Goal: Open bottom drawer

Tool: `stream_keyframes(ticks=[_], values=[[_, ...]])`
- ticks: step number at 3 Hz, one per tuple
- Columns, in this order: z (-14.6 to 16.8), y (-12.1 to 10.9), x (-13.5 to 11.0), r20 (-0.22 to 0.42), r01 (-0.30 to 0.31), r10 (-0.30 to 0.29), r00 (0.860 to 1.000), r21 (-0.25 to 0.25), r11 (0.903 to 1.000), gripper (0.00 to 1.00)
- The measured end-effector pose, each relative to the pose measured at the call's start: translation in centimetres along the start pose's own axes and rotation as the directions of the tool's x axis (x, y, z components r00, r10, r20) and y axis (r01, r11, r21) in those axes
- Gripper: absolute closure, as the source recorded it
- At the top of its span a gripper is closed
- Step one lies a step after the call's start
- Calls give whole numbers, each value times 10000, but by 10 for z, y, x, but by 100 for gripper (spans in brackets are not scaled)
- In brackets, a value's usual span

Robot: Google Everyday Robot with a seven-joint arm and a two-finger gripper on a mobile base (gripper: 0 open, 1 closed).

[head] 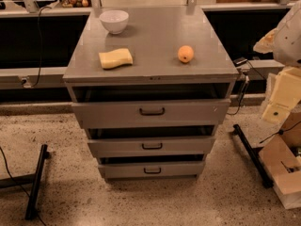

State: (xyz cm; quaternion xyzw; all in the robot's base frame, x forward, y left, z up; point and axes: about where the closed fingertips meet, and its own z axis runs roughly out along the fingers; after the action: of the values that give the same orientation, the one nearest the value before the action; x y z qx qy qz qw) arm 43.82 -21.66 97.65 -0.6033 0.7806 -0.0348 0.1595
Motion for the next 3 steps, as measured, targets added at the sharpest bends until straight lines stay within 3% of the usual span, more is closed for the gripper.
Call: stream_keyframes(ticks=[1, 2, 3], values=[[0, 0, 0, -2, 3, -3, 10000, -4, 10000, 0], [25, -9, -6, -127, 237, -241, 9996, -355, 9991, 0], [106, 5, -37, 902, 636, -493, 9947, -1639, 9844, 0]])
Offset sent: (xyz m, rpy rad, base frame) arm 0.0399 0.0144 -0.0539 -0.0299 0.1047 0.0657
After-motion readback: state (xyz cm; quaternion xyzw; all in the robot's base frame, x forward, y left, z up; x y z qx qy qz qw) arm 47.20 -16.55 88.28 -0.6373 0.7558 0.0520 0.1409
